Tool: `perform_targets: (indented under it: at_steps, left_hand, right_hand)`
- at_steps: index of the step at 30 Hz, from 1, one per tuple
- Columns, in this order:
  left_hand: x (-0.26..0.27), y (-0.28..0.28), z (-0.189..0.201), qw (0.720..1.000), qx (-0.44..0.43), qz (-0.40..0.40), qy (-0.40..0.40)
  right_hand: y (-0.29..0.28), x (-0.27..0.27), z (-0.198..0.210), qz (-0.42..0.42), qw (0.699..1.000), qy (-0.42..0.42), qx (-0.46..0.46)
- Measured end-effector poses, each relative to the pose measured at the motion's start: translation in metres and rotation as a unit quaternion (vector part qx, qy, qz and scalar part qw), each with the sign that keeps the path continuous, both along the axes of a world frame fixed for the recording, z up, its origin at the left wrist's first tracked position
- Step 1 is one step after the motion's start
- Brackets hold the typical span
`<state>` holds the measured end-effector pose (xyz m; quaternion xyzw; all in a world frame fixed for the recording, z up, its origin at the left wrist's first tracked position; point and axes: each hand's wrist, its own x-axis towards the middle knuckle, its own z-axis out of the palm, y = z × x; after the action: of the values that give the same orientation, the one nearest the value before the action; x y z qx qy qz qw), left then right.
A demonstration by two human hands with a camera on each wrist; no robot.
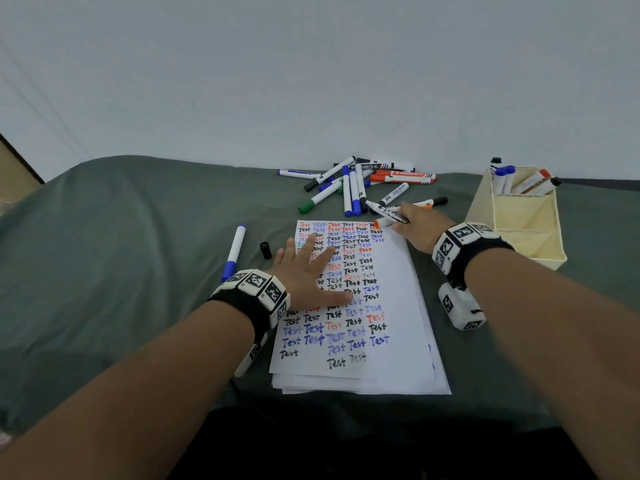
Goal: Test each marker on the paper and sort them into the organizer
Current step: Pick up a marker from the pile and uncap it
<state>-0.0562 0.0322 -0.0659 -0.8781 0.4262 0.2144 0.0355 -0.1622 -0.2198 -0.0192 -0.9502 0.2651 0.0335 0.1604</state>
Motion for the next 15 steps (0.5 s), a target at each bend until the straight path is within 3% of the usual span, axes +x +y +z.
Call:
perform_targets:
  at_steps: [8, 15]
  left_hand:
    - [0.002, -0.001, -0.005, 1.000, -0.005, 0.002, 0.002]
    - [-0.003, 0.000, 0.005, 1.000, -0.021, 0.010, -0.001]
  right_hand:
    - [-0.006, 0.005, 0.004, 0.039, 0.991, -0.129, -0.022]
    - [-0.005, 0.003, 0.000, 0.063, 0.995, -0.069, -0.019]
